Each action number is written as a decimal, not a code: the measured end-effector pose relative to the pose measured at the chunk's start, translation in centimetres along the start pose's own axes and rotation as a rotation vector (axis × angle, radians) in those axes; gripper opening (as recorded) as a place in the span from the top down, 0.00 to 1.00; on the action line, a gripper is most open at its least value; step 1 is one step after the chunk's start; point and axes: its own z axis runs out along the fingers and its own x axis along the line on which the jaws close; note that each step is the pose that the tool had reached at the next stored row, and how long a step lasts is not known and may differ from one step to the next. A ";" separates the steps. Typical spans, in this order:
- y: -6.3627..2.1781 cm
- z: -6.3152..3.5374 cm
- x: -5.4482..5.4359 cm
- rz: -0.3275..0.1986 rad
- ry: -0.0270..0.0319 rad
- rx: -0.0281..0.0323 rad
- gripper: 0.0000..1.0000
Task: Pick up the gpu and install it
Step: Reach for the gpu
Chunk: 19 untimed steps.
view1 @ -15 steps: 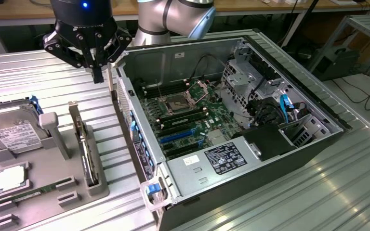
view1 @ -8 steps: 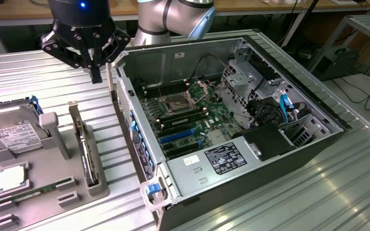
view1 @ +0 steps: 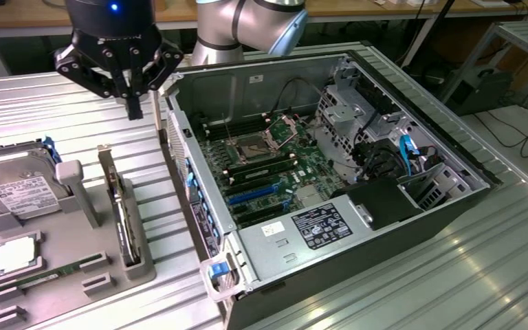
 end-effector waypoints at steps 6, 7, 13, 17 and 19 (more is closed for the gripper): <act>0.01 0.00 0.3 0.000 0.0030 -0.0001 0.89; 0.00 0.00 0.3 0.000 0.0035 0.0000 0.89; 0.01 0.00 0.6 0.000 0.0054 -0.0001 0.89; 0.02 0.00 0.9 0.000 0.0077 -0.0001 0.89; 0.02 -0.01 0.9 0.000 0.0086 -0.0001 0.89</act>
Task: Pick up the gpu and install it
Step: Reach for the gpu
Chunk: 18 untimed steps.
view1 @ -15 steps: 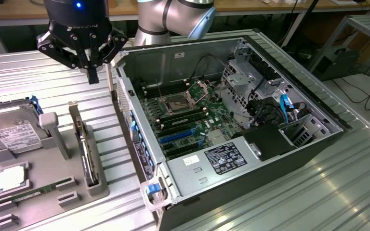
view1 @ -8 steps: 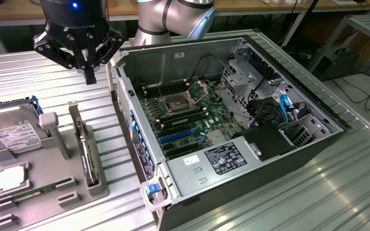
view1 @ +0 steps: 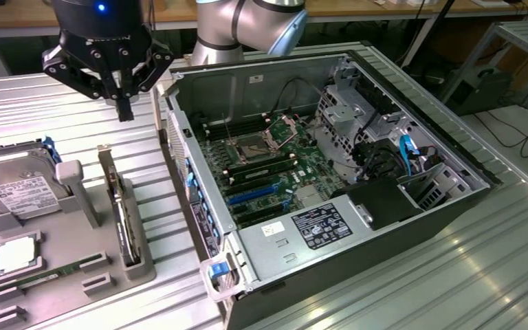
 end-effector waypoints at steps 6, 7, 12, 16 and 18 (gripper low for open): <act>0.01 0.00 0.0 -0.008 0.0010 0.0000 0.89; 0.01 0.00 -0.1 -0.008 0.0009 -0.0001 0.89; 0.02 -0.04 -0.5 -0.008 0.0010 0.0000 0.89; 0.01 -0.03 -0.8 -0.009 0.0010 0.0000 0.89; 0.01 -0.04 -0.8 -0.009 0.0010 0.0000 0.89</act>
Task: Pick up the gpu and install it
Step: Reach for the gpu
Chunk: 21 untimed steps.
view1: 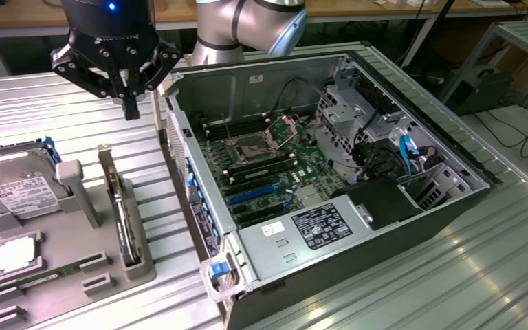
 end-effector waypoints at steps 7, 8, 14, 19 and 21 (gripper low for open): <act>-0.01 -0.02 -0.4 0.000 0.0000 0.0000 0.89; -0.01 -0.02 -0.5 0.000 -0.0001 0.0000 0.89; -0.02 -0.05 -0.9 0.000 0.0000 0.0000 0.89; -0.03 -0.07 -1.0 0.000 -0.0001 0.0000 0.89; -0.02 -0.07 -0.9 0.000 -0.0002 -0.0001 0.89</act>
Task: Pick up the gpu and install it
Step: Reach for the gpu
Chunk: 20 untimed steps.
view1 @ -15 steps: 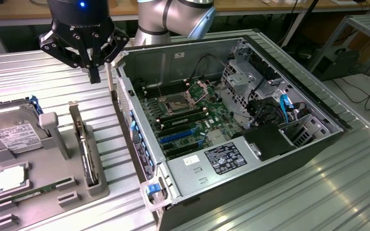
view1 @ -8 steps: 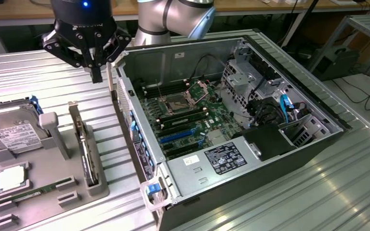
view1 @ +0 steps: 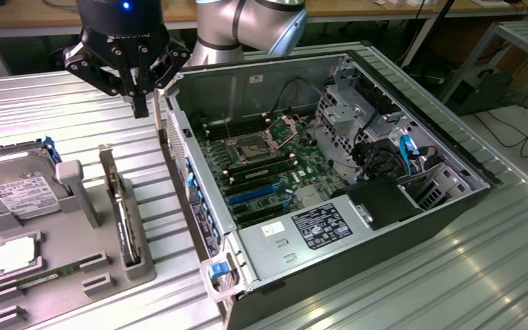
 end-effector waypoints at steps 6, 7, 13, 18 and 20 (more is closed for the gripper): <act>0.02 0.00 0.5 0.000 0.0001 0.0001 0.89; 0.02 0.00 0.5 0.000 0.0002 0.0001 0.89; 0.01 -0.03 0.2 0.000 0.0001 0.0000 0.89; 0.00 -0.06 -0.1 0.000 0.0001 0.0001 0.89; 0.00 -0.06 -0.1 0.000 0.0001 0.0000 0.89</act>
